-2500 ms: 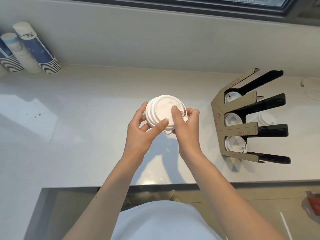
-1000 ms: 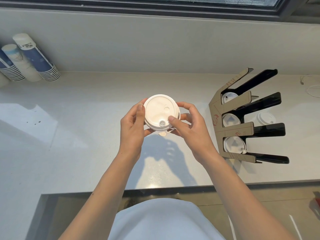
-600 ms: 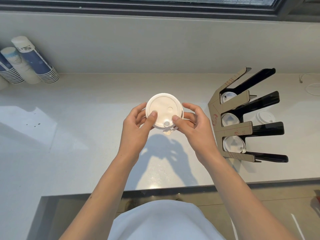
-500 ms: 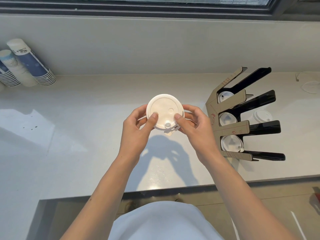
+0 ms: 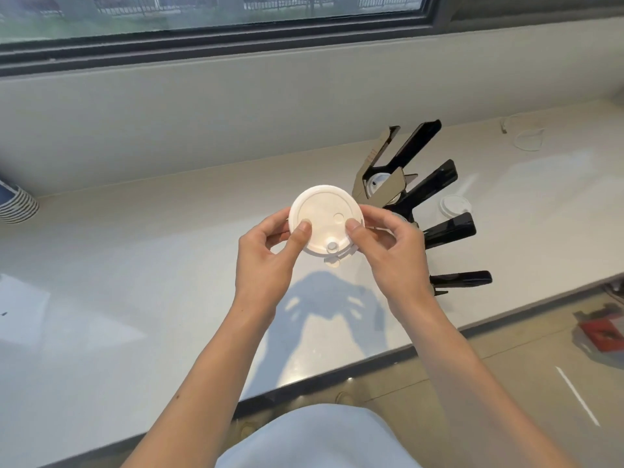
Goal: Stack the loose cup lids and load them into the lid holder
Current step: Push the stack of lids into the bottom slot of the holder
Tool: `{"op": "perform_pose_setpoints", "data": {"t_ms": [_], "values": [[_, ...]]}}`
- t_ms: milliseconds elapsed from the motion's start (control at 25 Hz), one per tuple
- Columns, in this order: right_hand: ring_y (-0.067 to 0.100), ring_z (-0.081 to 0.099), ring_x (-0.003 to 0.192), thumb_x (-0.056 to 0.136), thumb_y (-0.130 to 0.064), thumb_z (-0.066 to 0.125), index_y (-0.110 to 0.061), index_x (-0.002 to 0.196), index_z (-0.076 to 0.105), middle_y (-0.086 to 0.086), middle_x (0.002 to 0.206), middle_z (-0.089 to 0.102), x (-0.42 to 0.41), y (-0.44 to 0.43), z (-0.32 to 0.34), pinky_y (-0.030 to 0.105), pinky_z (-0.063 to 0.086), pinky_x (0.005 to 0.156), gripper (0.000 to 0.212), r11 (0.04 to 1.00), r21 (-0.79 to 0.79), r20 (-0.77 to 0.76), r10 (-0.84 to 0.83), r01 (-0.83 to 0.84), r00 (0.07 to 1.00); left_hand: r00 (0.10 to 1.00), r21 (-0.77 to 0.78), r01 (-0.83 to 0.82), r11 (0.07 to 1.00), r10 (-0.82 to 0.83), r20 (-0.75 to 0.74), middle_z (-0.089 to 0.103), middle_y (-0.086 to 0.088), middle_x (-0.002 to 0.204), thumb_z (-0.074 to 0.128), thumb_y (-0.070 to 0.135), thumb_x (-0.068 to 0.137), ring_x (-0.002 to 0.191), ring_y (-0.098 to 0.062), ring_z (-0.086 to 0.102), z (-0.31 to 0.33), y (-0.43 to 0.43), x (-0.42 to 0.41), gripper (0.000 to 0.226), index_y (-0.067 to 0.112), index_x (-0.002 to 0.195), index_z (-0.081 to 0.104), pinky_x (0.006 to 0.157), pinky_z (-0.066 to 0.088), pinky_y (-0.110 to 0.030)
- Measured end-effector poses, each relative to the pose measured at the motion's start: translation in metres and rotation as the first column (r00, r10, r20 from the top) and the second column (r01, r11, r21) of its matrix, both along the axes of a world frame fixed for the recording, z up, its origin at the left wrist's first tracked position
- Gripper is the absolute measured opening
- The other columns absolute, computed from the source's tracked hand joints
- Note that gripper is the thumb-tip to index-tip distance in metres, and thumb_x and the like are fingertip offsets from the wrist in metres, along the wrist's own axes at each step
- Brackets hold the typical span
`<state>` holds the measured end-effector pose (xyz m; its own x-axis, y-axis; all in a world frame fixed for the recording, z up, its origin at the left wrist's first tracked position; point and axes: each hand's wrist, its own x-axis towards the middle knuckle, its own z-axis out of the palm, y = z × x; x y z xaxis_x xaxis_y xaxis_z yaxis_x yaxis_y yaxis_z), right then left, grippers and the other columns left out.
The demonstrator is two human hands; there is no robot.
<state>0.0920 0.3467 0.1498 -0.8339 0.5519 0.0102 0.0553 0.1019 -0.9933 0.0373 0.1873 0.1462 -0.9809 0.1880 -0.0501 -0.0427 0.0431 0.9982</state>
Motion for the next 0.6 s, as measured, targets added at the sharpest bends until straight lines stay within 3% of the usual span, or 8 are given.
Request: {"op": "perform_pose_setpoints", "data": {"t_ms": [320, 600], "values": [[0.011, 0.072, 0.094, 0.085, -0.030, 0.075, -0.019, 0.107, 0.072, -0.007, 0.102, 0.075, 0.030, 0.067, 0.009, 0.023, 0.058, 0.081, 0.025, 0.991, 0.075, -0.007, -0.107, 0.107, 0.994, 0.992, -0.013, 0.120, 0.993, -0.119, 0.039, 0.078, 0.003, 0.112, 0.067, 0.042, 0.087, 0.108, -0.016, 0.072, 0.000, 0.068, 0.019, 0.040, 0.022, 0.121, 0.073, 0.101, 0.055, -0.046], [0.003, 0.070, 0.089, 0.087, -0.034, 0.071, -0.023, 0.103, 0.072, -0.012, 0.097, 0.075, 0.048, 0.125, -0.004, 0.022, 0.057, 0.081, 0.019, 0.979, 0.200, 0.085, -0.069, 0.051, 0.994, 0.978, -0.063, 0.179, 0.982, -0.170, 0.124, 0.078, 0.003, 0.109, 0.070, 0.046, 0.084, 0.102, -0.016, 0.074, -0.021, 0.113, 0.037, 0.047, 0.020, 0.123, 0.072, 0.097, 0.058, -0.045]]}}
